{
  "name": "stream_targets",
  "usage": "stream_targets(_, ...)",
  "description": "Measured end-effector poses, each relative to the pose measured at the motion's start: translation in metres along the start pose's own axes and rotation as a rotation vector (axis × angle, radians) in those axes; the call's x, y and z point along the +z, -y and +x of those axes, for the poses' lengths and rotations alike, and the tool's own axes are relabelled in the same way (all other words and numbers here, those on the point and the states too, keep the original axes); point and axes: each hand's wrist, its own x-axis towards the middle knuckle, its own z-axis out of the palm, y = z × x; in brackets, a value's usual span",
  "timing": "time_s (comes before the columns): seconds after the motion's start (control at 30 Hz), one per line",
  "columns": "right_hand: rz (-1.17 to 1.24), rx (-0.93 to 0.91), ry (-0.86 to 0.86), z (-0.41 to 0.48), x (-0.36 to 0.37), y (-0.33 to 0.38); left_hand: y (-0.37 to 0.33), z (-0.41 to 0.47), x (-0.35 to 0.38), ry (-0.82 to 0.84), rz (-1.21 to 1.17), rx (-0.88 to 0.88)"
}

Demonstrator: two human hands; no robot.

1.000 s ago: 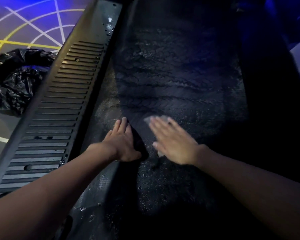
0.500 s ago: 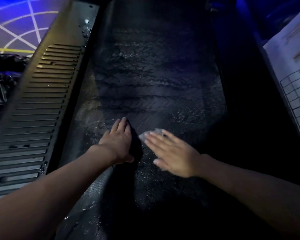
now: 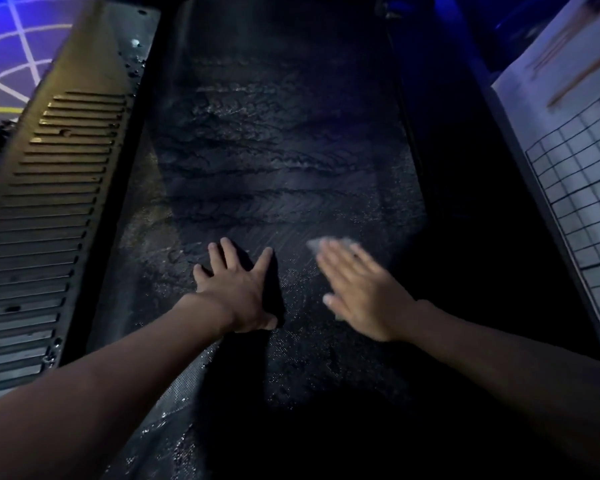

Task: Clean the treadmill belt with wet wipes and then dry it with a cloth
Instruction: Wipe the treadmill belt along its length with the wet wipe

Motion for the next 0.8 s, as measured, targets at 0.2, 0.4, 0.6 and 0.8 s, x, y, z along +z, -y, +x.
stream_targets(0.2,0.062,0.360,-0.040,0.006,-0.005,-0.035,0.002,0.002,0.002,-0.034,0.043,0.102)
stream_targets(0.4,0.079,0.298,-0.038,-0.015,-0.007,-0.049,0.003,0.002,0.002,-0.037,0.053,0.103)
stream_targets(0.6,0.095,0.412,-0.009,-0.030,0.008,-0.026,0.003,0.002,0.004,-0.050,0.028,0.104)
stream_targets(0.8,0.192,0.598,-0.118,-0.019,0.007,-0.011,0.007,0.002,0.007,-0.059,0.022,0.100)
